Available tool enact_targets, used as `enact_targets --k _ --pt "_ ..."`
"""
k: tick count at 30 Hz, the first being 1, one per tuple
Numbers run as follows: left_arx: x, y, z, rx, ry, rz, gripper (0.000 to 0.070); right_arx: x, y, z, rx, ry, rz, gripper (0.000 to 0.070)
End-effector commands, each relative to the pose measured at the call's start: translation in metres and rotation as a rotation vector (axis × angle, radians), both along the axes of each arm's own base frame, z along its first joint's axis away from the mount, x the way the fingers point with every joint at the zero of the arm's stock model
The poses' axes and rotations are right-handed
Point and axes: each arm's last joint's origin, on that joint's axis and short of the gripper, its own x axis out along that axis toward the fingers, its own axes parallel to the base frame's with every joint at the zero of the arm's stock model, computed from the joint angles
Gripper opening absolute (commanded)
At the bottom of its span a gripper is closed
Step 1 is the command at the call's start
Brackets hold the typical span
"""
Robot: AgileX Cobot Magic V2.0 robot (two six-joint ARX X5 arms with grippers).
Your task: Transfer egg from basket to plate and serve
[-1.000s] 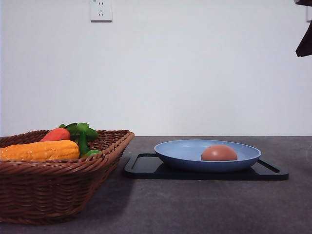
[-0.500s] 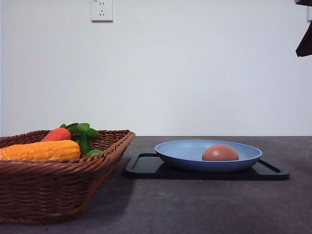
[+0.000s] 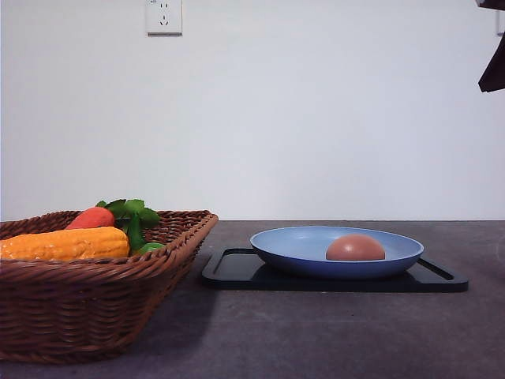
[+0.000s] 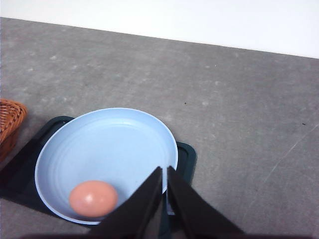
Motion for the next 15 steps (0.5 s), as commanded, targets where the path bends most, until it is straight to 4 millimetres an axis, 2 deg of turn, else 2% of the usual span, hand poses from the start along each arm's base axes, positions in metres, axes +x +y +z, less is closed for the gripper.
enact_targets --k 1,3,15 --pt "0.0010 0.0000 -0.0049 -0.032 -0.002 0.003 0.0000 0.0004 0.0014 0.0036 0.018 -0.010 0.002 0.0000" --pt "0.0018 0.0000 -0.0107 -0.062 0.005 0.007 0.0000 0.0005 0.0014 0.0035 0.017 -0.010 0.002 0.0000" --pt "0.0019 -0.0001 -0.0102 -0.067 -0.001 0.006 0.0000 0.0005 0.0014 0.0034 0.017 -0.010 0.002 0.0000"
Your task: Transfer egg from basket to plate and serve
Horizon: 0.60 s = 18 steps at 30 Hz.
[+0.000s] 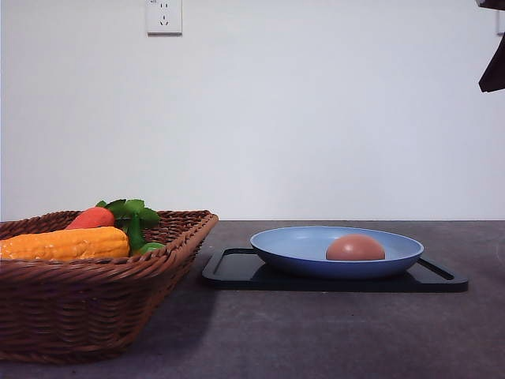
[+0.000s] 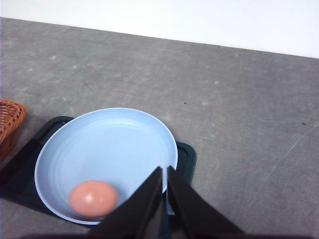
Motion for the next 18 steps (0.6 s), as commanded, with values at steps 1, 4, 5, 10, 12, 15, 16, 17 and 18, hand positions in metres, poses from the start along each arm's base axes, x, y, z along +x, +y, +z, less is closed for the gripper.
enact_targets --k 1,4,5,10,12,15,16,17,18 --pt "0.0008 0.0000 -0.0088 -0.010 0.035 -0.002 0.0000 0.0005 0.0014 0.0035 0.017 -0.010 0.002 0.0000" --pt "0.0008 0.0000 -0.0088 -0.010 0.035 -0.002 0.0000 0.0005 0.0014 0.0036 0.017 -0.010 0.002 0.0000" --pt "0.0008 0.0000 -0.0088 -0.010 0.035 -0.002 0.0000 0.0005 0.0014 0.0036 0.017 -0.010 0.002 0.0000" --pt "0.0008 0.0000 -0.0088 -0.010 0.035 -0.002 0.0000 0.0005 0.0014 0.0036 0.017 -0.010 0.002 0.0000" --pt "0.0008 0.0000 -0.0088 -0.010 0.035 -0.002 0.0000 0.0005 0.0014 0.0036 0.017 -0.010 0.002 0.0000" --pt "0.0008 0.0000 -0.0088 -0.010 0.035 -0.002 0.0000 0.0003 0.0013 0.0034 0.008 -0.013 0.005 0.0000" --pt "0.0008 0.0000 -0.0088 -0.010 0.035 -0.002 0.0000 -0.0009 0.0006 0.0032 -0.012 -0.023 0.009 0.0000" --pt "0.0008 0.0000 -0.0088 -0.010 0.035 -0.002 0.0000 -0.0041 -0.0017 0.0053 -0.039 -0.045 0.002 0.0000" --pt "0.0008 0.0000 -0.0088 -0.010 0.035 -0.002 0.0000 -0.0080 -0.0053 0.0080 -0.062 -0.076 -0.022 0.0000"
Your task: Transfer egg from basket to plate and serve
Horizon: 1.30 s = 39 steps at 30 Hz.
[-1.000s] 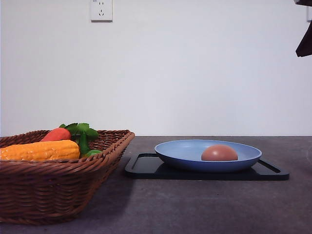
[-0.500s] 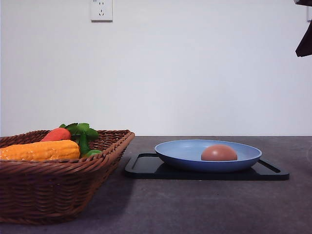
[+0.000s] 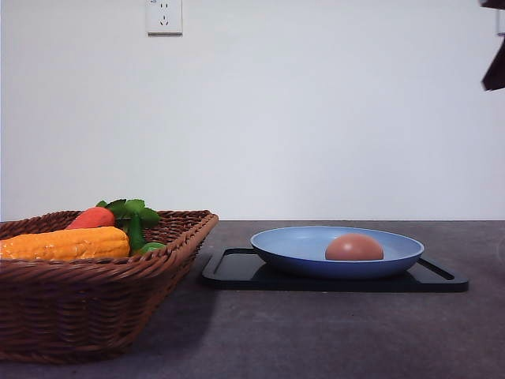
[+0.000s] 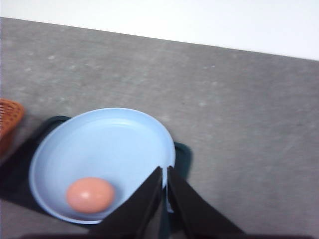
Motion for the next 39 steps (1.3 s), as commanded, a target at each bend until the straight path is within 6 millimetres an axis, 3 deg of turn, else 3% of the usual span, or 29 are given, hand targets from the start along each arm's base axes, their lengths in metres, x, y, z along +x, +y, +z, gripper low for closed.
enact_targets --k 1,6,11,16,22,29,39 --pt "0.001 0.000 -0.009 -0.010 0.035 -0.002 0.0000 -0.007 -0.005 0.008 -0.056 -0.087 -0.024 0.0000" --pt "0.001 0.000 -0.009 -0.010 0.036 -0.002 0.0000 -0.025 -0.023 0.006 -0.102 -0.296 -0.151 0.0000" --pt "0.001 0.000 -0.009 -0.010 0.036 -0.002 0.0000 -0.037 -0.037 -0.017 -0.060 -0.433 -0.255 0.0000" --pt "0.001 0.000 -0.009 -0.010 0.036 -0.002 0.0000 -0.038 -0.042 -0.047 -0.031 -0.415 -0.264 0.0000" --pt "0.001 0.000 -0.009 -0.010 0.036 -0.002 0.0000 -0.034 -0.044 -0.070 0.024 -0.341 -0.211 0.0000" --pt "0.001 0.000 -0.009 -0.009 0.036 -0.002 0.0000 -0.034 -0.048 -0.082 0.058 -0.216 -0.178 0.0000" --pt "0.001 0.000 -0.009 -0.010 0.036 -0.002 0.0000 -0.036 -0.053 -0.096 0.100 -0.210 -0.224 0.0000"
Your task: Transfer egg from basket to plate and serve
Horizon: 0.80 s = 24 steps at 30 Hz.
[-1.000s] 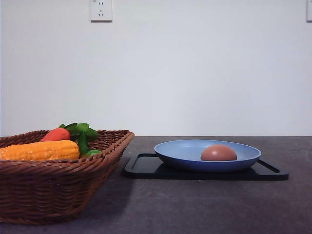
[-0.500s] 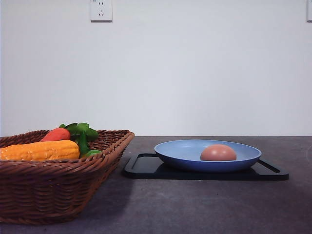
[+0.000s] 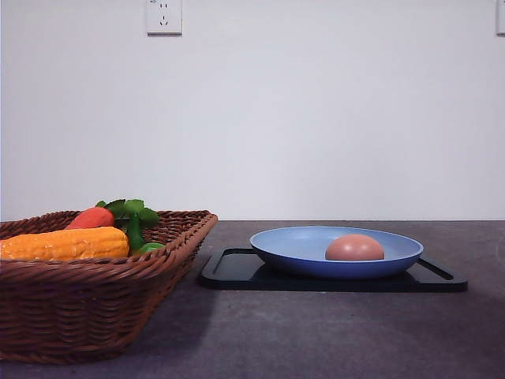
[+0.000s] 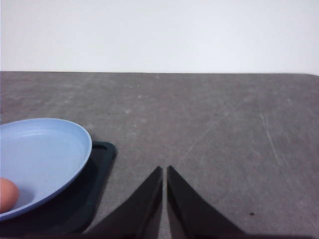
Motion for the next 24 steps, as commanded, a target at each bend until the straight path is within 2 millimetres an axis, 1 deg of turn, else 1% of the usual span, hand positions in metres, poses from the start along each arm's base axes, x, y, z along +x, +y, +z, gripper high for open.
enact_targets --k 1,7,24 --pt "0.0008 0.0000 -0.0088 -0.003 0.037 -0.003 0.0000 0.0000 -0.0001 -0.0014 0.024 0.001 0.001 0.0000" --pt "0.0008 0.0000 -0.0088 -0.003 0.037 -0.003 0.0000 -0.0010 -0.0001 -0.0101 0.025 0.092 -0.003 0.0000" --pt "0.0008 0.0000 -0.0088 -0.003 0.037 -0.003 0.0000 -0.0008 -0.0004 -0.0088 0.024 0.079 -0.015 0.0000"
